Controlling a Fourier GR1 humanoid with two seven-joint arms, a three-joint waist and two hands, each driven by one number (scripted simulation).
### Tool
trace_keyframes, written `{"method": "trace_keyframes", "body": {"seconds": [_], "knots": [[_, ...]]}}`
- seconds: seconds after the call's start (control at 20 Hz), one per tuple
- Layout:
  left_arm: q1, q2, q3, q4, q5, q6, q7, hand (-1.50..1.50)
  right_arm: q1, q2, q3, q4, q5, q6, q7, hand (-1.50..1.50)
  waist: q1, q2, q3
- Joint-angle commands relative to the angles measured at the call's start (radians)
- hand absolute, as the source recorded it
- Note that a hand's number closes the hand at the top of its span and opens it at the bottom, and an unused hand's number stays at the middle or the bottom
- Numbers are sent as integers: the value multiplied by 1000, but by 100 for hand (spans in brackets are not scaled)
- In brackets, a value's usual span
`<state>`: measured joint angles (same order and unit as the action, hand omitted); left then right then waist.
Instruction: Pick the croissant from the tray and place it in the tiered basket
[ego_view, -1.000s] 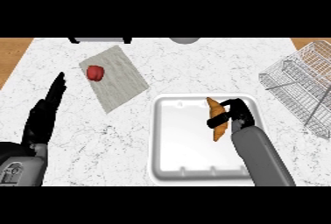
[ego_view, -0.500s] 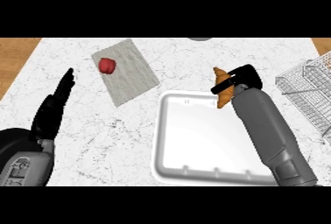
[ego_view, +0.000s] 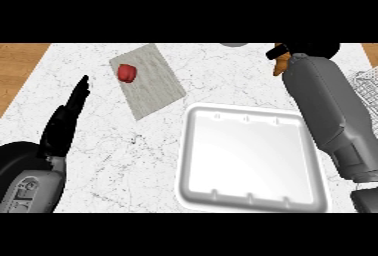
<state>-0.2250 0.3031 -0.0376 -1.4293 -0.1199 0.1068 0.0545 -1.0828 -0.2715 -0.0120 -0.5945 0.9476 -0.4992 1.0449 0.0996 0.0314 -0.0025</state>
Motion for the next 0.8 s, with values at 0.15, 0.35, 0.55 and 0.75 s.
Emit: {"method": "trace_keyframes", "body": {"seconds": [0.15, 0.35, 0.55, 0.75], "knots": [[1, -8, -11, -22, -12, 7, 31, 0, -214, -78, 23, 126, 233, -134, 214, 150, -6, -11, 0], [-20, 2, 22, 29, 0, 4, 23, 0, -296, -106, 41, 219, 334, -46, 276, 150, -36, -11, -1], [26, -1, 8, -23, -6, 0, 30, 0, -344, -113, 33, 292, 359, 40, 289, 150, -46, -20, 1], [41, -21, 6, -50, -12, 17, 28, 0, -355, -168, -48, 305, 296, -32, 173, 150, -47, -16, 3]]}}
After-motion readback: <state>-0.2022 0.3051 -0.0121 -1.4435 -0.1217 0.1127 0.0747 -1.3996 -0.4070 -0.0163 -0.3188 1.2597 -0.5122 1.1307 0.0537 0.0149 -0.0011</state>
